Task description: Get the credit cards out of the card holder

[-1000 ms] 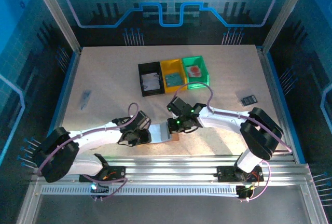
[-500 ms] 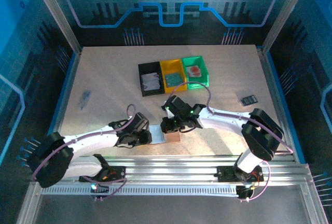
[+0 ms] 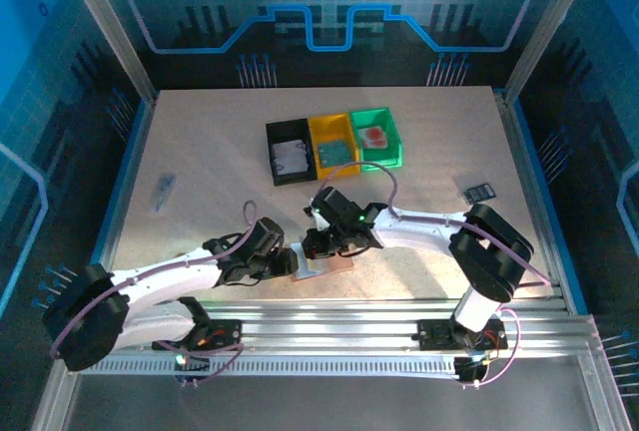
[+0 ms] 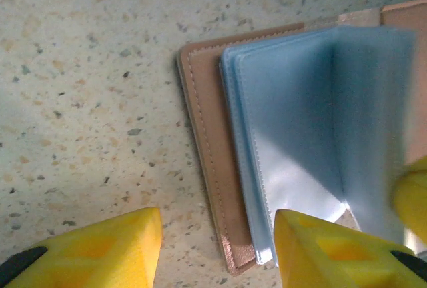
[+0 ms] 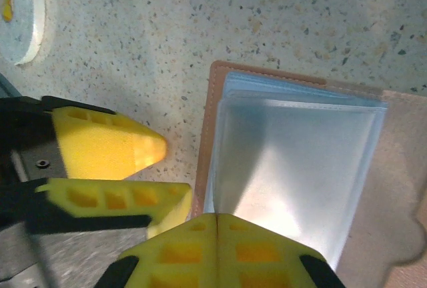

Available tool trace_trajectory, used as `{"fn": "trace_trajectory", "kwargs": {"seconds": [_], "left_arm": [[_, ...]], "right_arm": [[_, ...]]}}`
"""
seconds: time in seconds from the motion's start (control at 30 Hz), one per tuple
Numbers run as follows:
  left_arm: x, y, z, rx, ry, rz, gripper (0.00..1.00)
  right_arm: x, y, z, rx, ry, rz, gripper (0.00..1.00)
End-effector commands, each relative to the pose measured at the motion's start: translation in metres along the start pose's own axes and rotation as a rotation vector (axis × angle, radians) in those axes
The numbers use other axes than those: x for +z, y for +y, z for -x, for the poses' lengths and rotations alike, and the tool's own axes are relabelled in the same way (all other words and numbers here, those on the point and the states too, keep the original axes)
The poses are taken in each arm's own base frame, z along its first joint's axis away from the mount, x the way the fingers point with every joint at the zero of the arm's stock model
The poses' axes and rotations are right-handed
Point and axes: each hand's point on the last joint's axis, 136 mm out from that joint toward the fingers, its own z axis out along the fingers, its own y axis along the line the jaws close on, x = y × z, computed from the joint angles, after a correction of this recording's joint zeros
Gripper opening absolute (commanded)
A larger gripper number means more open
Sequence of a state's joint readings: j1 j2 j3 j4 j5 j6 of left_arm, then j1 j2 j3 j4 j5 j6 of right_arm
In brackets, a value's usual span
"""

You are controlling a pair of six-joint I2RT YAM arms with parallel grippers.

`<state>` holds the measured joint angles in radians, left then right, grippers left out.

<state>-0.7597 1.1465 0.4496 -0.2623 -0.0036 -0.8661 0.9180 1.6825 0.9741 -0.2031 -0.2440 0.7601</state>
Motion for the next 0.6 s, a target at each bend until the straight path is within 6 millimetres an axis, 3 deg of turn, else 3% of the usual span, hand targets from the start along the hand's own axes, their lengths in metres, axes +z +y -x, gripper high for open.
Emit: {"fn": "trace_trajectory", "kwargs": {"seconds": [0.0, 0.27, 0.57], "left_arm": [[-0.006, -0.009, 0.002, 0.004, -0.01, -0.034, 0.49], [-0.007, -0.011, 0.003, 0.01, -0.007, -0.032, 0.49], [-0.005, -0.011, 0.002, 0.013, 0.007, -0.03, 0.5]], "right_arm": [[-0.001, -0.01, -0.006, 0.009, -0.013, -0.036, 0.0], [-0.002, -0.022, -0.009, 0.044, -0.006, -0.012, 0.0], [-0.023, -0.029, -0.003, 0.05, -0.04, -0.01, 0.0]]}}
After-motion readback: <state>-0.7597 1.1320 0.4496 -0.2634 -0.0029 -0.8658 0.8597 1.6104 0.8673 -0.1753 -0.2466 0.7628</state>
